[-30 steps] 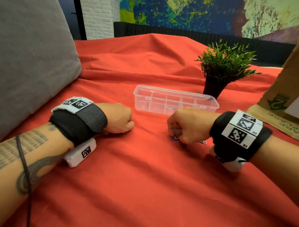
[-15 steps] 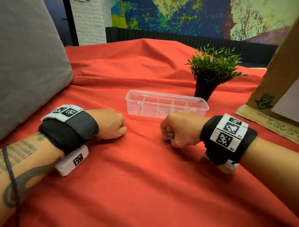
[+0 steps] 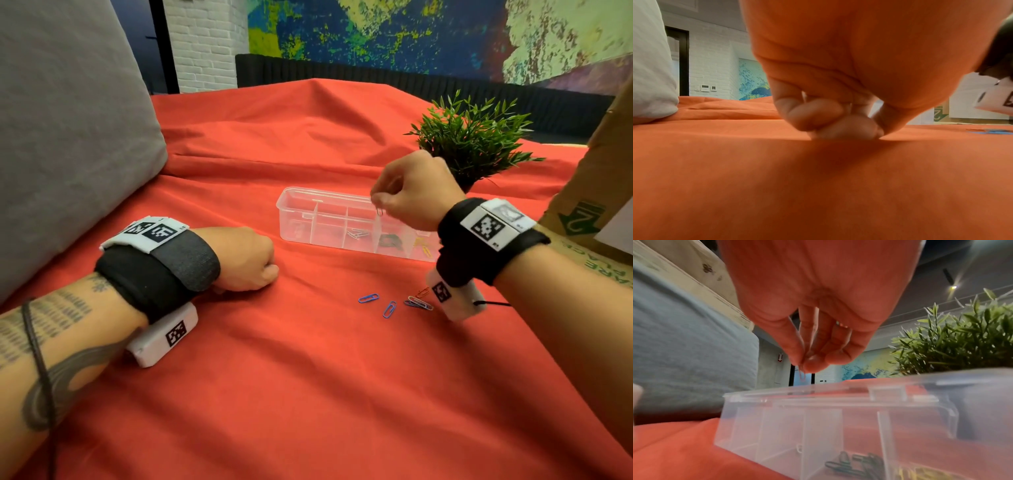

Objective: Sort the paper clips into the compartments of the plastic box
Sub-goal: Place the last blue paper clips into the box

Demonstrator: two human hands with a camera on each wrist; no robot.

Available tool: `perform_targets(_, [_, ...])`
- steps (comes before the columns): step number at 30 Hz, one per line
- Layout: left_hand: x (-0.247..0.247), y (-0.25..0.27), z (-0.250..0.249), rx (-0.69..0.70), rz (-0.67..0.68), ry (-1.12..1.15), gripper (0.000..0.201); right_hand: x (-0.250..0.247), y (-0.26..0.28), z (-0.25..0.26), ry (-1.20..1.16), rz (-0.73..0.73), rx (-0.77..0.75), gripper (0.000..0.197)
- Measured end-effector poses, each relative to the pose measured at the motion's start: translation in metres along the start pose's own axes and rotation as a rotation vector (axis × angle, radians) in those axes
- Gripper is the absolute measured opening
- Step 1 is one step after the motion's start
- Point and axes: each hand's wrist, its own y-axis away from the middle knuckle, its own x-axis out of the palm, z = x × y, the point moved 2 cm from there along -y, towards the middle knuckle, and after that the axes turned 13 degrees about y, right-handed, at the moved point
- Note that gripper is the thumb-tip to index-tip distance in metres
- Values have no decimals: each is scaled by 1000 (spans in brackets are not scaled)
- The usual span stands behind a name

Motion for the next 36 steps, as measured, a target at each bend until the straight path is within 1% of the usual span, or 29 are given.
perform_targets(2, [0,0,0,1,-1,-1,46,9,-11,-3,3,-12,21,11])
perform_targets(5, [0,0,-1,-1,1,2,45,23,-19,-2,15,11,5,14])
perform_targets(8, [1,-1,1,-3,4,9,47,29,-22,-10,-1,16,28,22])
perform_targets(10, [1,-1,2,-11,12,7,48,23,-17,-15,-4,-16,34,23])
perform_targets(12, [0,0,0,-13,16,4,48,12,-9,-17,26,-56,-8,20])
perform_targets(14, [0,0,-1,-7,19,8,47,-1,3,-17,47,-53,-67,17])
perform_targets(16, [0,-1,0,-13,15,7,48,-13,18,-17,75,22,-137,15])
perform_targets(17, [0,-1,1,-14,13,10,49,-16,26,-17,107,97,-175,14])
perform_targets(21, [1,-2,2,-18,21,17,49,-10,60,-15,269,534,-287,9])
perform_targets(22, [0,-1,2,-19,21,19,49,-7,66,-16,303,608,-305,10])
perform_targets(23, [0,-1,0,-17,19,19,48,-5,72,-17,330,644,-315,11])
perform_targets(25, [-1,-1,-1,-18,19,18,48,-2,76,-18,339,644,-314,16])
perform_targets(32, [1,-3,4,-22,26,14,50,5,80,-21,234,661,-280,23])
perform_targets(34, [1,-3,3,-19,21,11,49,6,80,-20,227,654,-283,22])
perform_targets(36, [0,-3,2,-18,15,15,48,5,81,-17,207,647,-293,17])
